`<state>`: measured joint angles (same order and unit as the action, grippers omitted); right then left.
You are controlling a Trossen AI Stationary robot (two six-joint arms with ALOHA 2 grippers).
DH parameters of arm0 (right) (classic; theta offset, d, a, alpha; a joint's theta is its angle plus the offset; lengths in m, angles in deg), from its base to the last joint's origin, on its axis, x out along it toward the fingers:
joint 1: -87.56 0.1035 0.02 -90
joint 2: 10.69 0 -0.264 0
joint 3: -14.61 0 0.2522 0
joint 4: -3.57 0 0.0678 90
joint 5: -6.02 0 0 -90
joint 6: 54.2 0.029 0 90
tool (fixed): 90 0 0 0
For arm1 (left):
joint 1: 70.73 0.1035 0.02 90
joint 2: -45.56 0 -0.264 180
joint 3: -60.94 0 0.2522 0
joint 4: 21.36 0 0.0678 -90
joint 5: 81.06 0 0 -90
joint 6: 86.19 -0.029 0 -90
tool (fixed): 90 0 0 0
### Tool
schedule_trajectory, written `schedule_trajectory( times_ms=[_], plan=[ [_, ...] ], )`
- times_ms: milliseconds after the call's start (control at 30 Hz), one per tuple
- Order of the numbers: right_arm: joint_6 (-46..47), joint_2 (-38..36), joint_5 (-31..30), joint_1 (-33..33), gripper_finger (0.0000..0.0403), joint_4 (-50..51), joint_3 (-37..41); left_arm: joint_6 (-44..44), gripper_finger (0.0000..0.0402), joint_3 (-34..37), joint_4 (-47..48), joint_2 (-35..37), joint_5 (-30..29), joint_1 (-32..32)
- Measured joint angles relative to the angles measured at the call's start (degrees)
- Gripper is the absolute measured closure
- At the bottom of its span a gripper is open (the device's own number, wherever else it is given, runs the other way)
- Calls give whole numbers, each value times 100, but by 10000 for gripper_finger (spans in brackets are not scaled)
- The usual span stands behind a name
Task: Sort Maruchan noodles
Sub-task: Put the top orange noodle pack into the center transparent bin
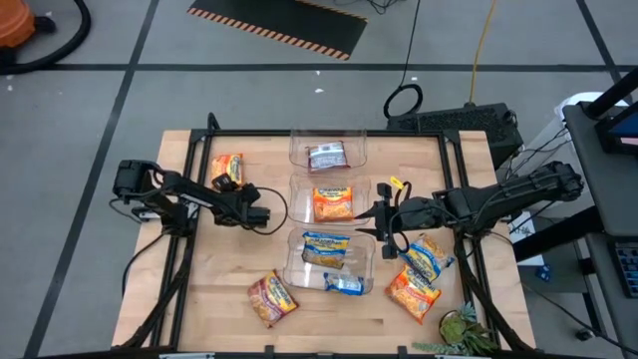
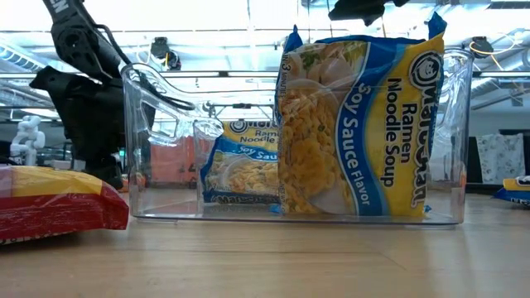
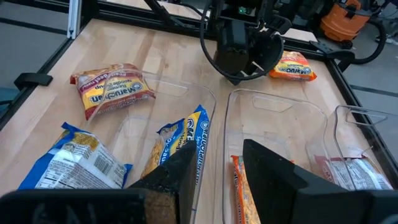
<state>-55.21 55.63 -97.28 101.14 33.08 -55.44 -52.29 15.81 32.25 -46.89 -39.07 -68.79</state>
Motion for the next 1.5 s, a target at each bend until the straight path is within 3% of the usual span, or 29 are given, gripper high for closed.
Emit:
schedule_trajectory(
  times_ms=[300,367,567,867,1267,1500],
  plan=[
    [35,0,-2,0,279,0,0,-108,382,0,-17,0,312,358],
    [30,0,-4,0,279,-1,0,-107,395,0,-17,0,305,358],
    [-13,0,-11,0,279,-4,0,-104,399,-33,53,-8,222,244],
    [-136,0,-15,2,279,-94,0,283,400,-599,1045,364,-3,-279],
    [-123,2,-15,1,279,-83,0,711,401,-1212,1706,1566,14,-892],
    [-127,2,-15,0,279,-51,0,453,401,-1636,1639,2157,-478,-1382]
  ],
)
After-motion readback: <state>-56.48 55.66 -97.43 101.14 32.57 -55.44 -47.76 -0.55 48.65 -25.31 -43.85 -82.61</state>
